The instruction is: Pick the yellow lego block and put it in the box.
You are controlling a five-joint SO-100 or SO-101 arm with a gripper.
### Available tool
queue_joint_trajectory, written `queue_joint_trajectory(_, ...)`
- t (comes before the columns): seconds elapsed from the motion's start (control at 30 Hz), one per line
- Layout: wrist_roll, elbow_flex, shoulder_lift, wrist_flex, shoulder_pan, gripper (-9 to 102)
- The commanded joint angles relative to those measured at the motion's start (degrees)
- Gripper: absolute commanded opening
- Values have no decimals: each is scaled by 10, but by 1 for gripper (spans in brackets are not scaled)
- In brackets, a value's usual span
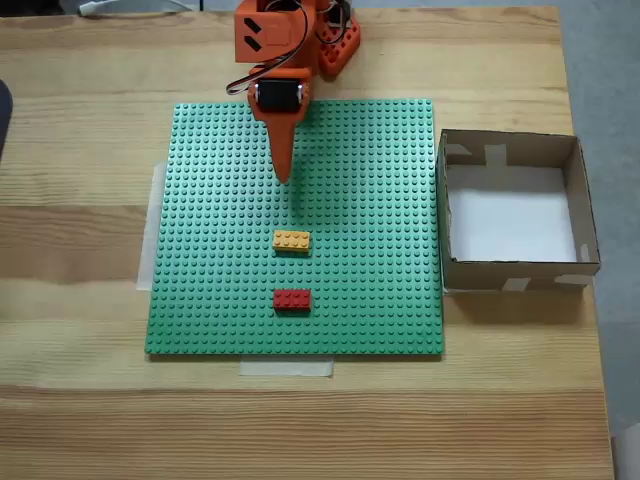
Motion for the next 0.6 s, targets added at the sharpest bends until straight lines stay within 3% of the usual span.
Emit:
queue_joint_trajectory(0.0, -3, 0, 4, -3, 0, -1)
queue_joint_trajectory(0.33, -16, -15, -18, -13, -3, -1)
queue_joint_trajectory(0.57, 14, -140, -174, 2, -2, -1)
